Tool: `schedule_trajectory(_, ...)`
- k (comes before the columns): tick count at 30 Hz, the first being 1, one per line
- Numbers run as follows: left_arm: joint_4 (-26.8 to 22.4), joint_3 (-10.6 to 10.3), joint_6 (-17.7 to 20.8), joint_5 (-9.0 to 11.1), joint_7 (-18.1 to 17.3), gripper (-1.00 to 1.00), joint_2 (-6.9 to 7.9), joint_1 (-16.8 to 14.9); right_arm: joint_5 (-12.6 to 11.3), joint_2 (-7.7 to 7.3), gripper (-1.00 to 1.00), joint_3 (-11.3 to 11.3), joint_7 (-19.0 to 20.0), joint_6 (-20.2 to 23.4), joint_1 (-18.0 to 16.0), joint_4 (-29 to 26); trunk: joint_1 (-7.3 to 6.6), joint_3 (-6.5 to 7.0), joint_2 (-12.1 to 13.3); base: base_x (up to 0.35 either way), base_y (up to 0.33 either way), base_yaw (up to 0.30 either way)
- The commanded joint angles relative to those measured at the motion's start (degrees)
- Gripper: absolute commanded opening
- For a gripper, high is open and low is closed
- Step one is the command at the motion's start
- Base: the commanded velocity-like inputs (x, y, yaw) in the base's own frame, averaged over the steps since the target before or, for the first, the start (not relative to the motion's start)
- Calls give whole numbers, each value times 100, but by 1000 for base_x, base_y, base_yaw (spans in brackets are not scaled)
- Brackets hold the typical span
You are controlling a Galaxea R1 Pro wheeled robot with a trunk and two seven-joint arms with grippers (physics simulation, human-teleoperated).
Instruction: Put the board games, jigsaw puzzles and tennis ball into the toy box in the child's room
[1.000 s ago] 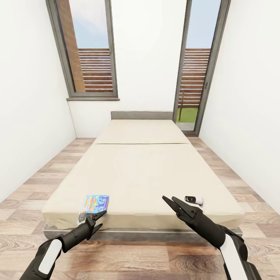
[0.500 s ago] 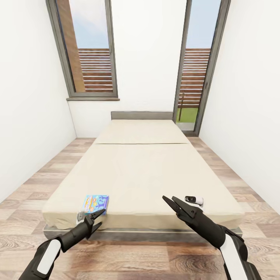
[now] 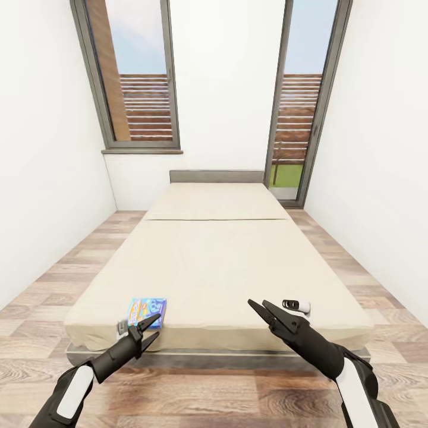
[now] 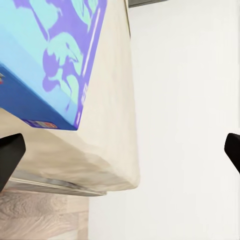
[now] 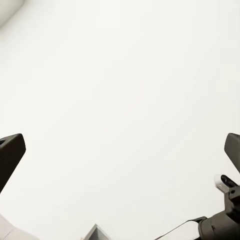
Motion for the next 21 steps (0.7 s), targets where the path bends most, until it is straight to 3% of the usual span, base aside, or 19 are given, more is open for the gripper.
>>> schedule_trajectory(1,2,6,31,13,-27,100,-1,-3,-8,4,100,-10,8,30,-3,0,-1,-5,-2,0,0,0)
schedule_trajectory(21,4,59,39,38,-141,100,76,-3,-8,4,100,-30,-18,29,-3,0,-1,-5,-2,0,0,0)
